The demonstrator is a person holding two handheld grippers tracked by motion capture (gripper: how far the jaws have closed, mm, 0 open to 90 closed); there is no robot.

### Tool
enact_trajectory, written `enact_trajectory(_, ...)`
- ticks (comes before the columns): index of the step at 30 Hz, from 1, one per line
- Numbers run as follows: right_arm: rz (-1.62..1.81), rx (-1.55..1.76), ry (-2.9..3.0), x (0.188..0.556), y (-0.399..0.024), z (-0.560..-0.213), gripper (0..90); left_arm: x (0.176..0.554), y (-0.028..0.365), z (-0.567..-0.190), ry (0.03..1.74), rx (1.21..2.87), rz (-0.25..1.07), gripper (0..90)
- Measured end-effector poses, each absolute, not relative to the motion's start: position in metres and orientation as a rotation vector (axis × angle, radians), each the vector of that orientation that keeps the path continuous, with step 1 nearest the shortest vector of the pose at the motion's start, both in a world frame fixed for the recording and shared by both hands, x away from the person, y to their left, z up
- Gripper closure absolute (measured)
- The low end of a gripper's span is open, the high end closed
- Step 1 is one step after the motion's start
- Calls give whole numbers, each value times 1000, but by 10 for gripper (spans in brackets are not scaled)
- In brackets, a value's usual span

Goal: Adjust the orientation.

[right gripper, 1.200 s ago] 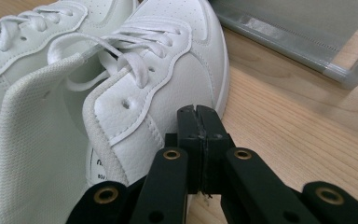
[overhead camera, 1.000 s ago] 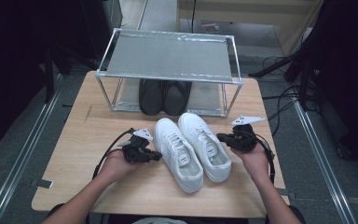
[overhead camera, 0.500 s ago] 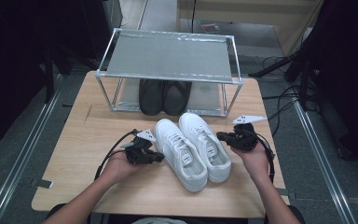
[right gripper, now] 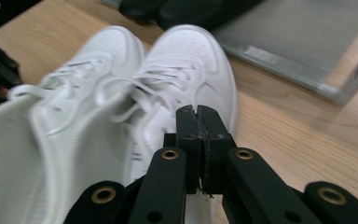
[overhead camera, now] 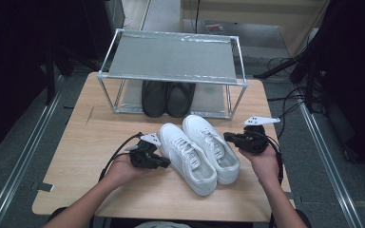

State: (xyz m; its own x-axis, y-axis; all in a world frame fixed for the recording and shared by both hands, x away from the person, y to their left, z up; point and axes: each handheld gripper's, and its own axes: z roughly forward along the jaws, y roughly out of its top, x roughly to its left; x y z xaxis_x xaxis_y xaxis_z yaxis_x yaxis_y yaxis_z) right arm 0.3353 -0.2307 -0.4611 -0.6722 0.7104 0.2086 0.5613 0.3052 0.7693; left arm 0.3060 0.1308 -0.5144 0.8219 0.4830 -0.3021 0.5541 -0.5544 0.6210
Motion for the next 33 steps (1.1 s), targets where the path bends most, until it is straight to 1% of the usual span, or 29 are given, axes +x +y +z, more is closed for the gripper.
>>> enact_trajectory(4,1339,1125,2411,320,-228,-453,900,305,140,-510,773,2232,-108,809)
enact_trajectory(10,1342,1064,2487,300,-215,-454,900,308,155,-504,812,2180,-84,781)
enact_trajectory(17,1317,1018,2537,296,-201,-457,900,309,164,-499,822,2133,-62,680)
enact_trajectory(27,1294,1007,2522,294,-198,-457,900,313,174,-499,877,2078,-62,535)
enact_trajectory(33,1280,1005,2513,294,-196,-457,900,313,175,-498,869,2075,-41,459)
